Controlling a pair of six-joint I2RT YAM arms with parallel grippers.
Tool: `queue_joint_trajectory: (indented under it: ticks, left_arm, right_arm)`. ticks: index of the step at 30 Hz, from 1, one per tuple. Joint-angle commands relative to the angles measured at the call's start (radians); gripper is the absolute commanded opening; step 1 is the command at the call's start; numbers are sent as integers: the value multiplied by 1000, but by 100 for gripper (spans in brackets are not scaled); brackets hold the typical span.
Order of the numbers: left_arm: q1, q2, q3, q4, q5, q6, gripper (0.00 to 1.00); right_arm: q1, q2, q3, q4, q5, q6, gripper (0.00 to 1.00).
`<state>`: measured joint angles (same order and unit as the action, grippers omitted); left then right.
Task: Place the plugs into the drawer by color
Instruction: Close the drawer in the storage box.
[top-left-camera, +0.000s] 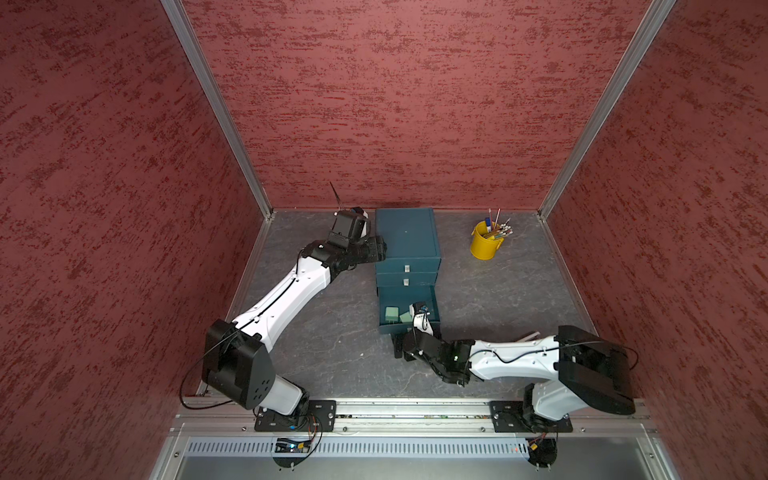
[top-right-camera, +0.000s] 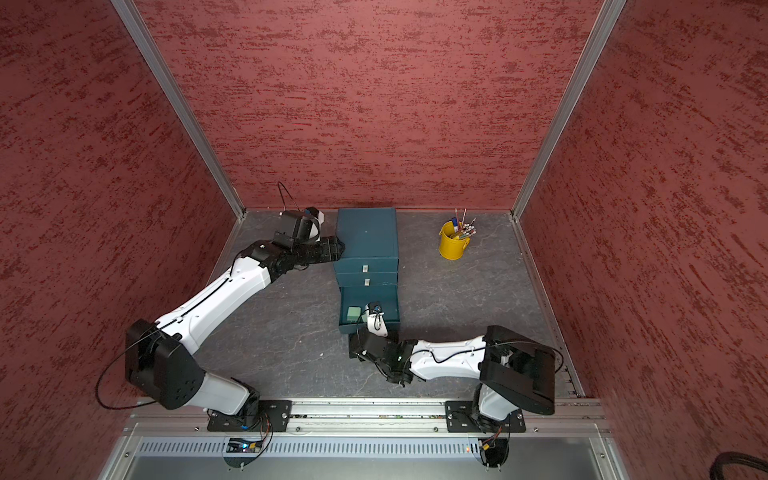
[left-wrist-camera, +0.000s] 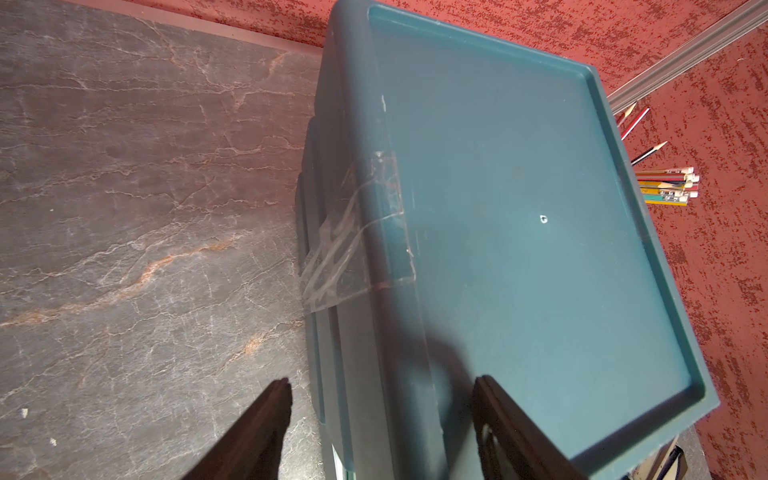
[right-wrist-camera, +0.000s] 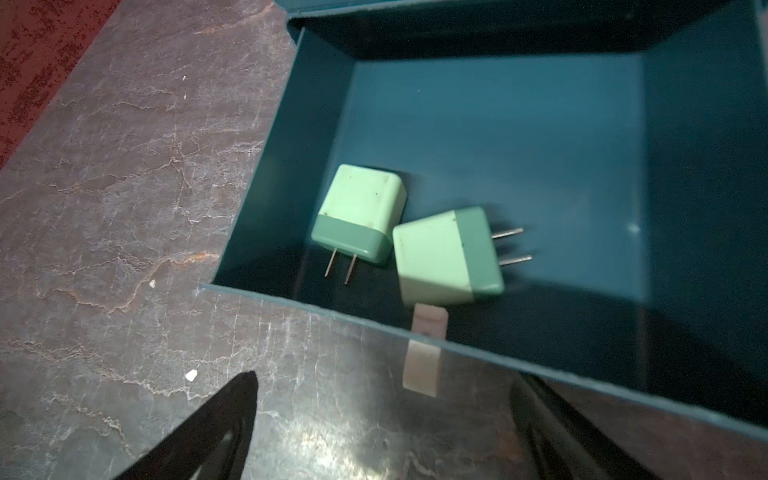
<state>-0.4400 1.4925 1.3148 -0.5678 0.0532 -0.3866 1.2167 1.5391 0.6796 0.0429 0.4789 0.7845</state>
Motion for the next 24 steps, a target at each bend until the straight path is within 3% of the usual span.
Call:
queue_joint_trajectory:
  ticks: [1,9,24]
  left_arm:
    - [-5,18,-4,-90,-28,28,72]
    - [-11,17,-13,-83,-21,31,71]
    - [-15,32,30,-105,-6,35,69]
  right_arm:
    - [-1,29,28,141,72,-119,98]
    - [-19,67,15,303,62,-194,98]
    - [-40,114,-81,622,123,-210,98]
